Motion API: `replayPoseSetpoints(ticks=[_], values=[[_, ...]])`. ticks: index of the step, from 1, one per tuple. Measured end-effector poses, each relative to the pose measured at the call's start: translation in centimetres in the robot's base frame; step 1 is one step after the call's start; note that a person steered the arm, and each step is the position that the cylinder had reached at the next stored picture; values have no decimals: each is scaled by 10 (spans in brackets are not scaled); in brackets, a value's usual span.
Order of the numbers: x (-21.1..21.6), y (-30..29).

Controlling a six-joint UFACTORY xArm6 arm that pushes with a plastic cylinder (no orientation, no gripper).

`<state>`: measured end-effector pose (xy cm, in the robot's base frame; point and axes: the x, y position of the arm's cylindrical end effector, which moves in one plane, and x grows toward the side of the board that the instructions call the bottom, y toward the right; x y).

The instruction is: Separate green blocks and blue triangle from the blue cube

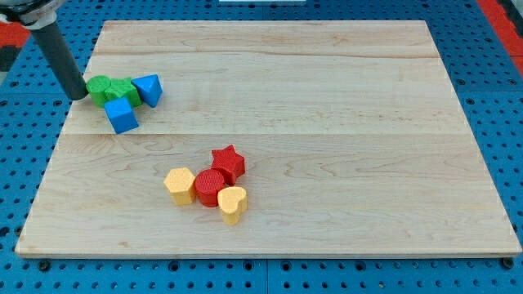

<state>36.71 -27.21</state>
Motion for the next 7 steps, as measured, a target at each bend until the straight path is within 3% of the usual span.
replayPoseSetpoints(ticks=[1, 3, 5, 7], values=[[-5, 46], [-3, 69], [-8, 144], [-9, 104]])
